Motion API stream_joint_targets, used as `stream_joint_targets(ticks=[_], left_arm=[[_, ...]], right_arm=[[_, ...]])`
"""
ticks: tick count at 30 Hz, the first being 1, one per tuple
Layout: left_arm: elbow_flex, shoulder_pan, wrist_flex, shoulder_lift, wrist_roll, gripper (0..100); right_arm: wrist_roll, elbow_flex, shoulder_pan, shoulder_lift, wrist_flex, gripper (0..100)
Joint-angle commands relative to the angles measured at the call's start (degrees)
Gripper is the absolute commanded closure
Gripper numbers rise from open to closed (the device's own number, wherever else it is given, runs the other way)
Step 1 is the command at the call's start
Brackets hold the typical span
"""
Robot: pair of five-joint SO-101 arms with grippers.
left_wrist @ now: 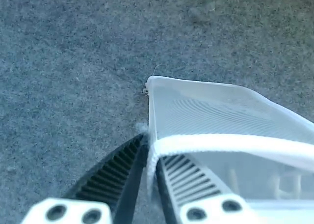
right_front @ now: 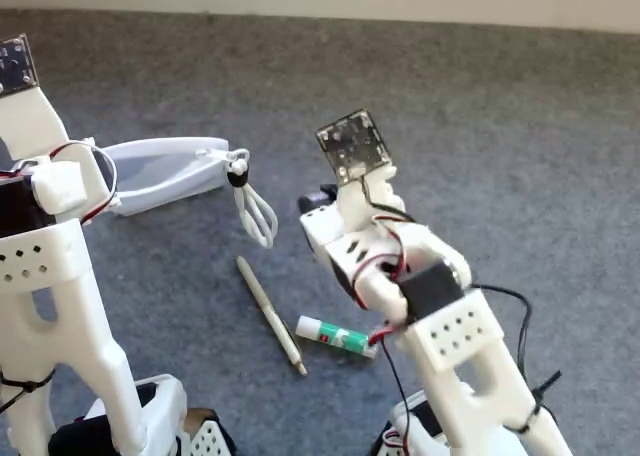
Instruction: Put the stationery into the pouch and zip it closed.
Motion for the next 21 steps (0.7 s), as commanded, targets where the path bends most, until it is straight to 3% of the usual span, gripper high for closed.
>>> stream_joint_targets(ticks=[1, 11, 21], left_arm=[[0.0, 1.1, -0.8, -0.9, 1.0, 99], [0.0, 1.1, -0.7, -0.9, 1.0, 99], [0.1, 1.1, -0.7, -0.9, 1.0, 99]], right_arm=[[-0.3, -0.7, -4.4, -5.9, -5.7, 99.4], [-0.2, -0.7, -11.6, -7.6, -15.1, 99.4], [0.1, -0.7, -14.3, -7.5, -31.4, 99.4]])
